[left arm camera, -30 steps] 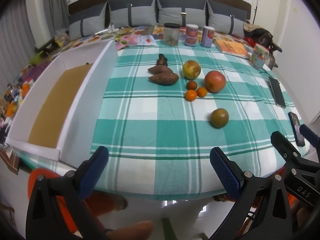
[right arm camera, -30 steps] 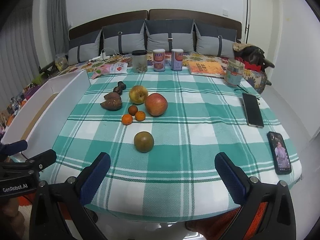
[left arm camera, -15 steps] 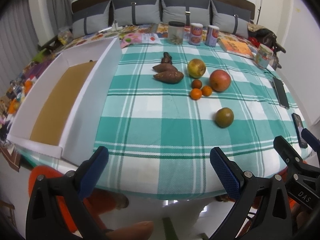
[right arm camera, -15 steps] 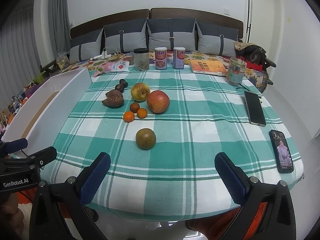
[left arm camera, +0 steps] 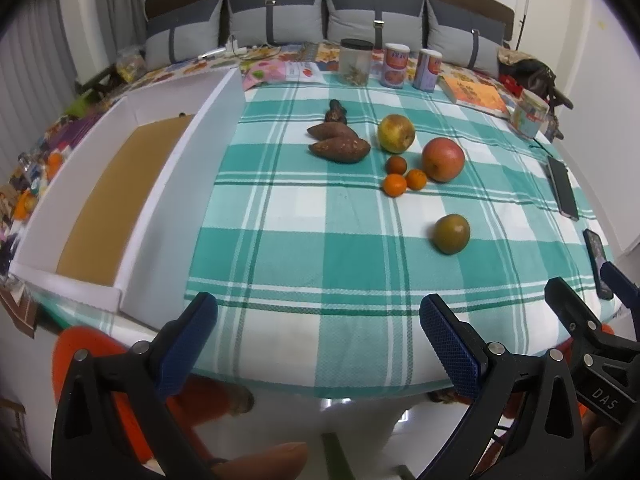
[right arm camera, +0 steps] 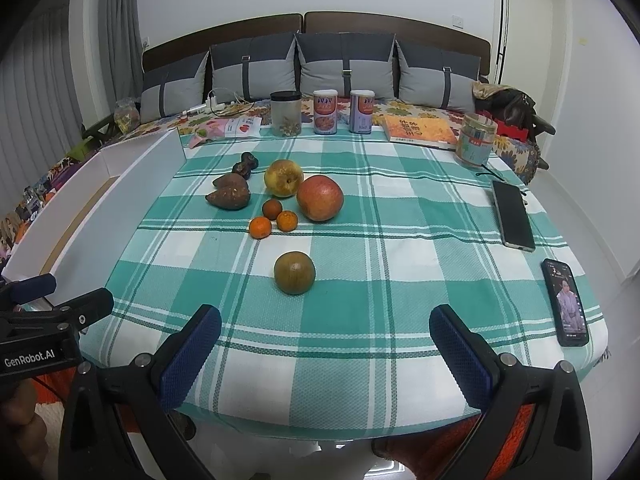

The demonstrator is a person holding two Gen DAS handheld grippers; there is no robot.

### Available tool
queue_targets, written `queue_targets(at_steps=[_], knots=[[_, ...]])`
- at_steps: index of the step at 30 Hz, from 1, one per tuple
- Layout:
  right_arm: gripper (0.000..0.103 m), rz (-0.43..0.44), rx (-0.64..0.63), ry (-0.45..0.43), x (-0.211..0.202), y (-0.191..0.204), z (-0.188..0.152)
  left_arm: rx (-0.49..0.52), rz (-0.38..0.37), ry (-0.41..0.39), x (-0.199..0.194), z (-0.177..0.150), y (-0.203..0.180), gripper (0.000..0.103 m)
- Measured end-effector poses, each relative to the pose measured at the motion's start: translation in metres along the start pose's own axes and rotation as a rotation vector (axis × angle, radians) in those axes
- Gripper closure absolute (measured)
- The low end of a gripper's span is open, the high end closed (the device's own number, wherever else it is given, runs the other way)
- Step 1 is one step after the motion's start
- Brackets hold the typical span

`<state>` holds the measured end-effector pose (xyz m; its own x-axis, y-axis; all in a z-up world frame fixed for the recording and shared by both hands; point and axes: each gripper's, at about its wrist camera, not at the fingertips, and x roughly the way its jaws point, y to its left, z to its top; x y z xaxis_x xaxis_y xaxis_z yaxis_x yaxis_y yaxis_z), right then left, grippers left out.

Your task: Organize fruits

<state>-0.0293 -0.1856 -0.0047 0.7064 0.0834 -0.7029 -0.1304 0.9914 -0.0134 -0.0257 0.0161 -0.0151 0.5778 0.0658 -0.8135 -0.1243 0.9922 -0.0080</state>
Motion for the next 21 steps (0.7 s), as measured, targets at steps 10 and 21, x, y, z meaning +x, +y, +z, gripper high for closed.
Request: queue_targets(at_steps=[10, 21], knots=[[0.000, 0.003, -0.001, 0.006, 0.0018, 0.0006, -0.0006, -0.026, -0.006, 0.020, 0.0054, -0.0007, 0.0047, 0.001], [0.000, 0.006, 0.004, 0.011, 0.0034, 0.0010, -0.0006, -0.015, -0.010, 0.031, 0.0088, -0.0020, 0.0014, 0.001]])
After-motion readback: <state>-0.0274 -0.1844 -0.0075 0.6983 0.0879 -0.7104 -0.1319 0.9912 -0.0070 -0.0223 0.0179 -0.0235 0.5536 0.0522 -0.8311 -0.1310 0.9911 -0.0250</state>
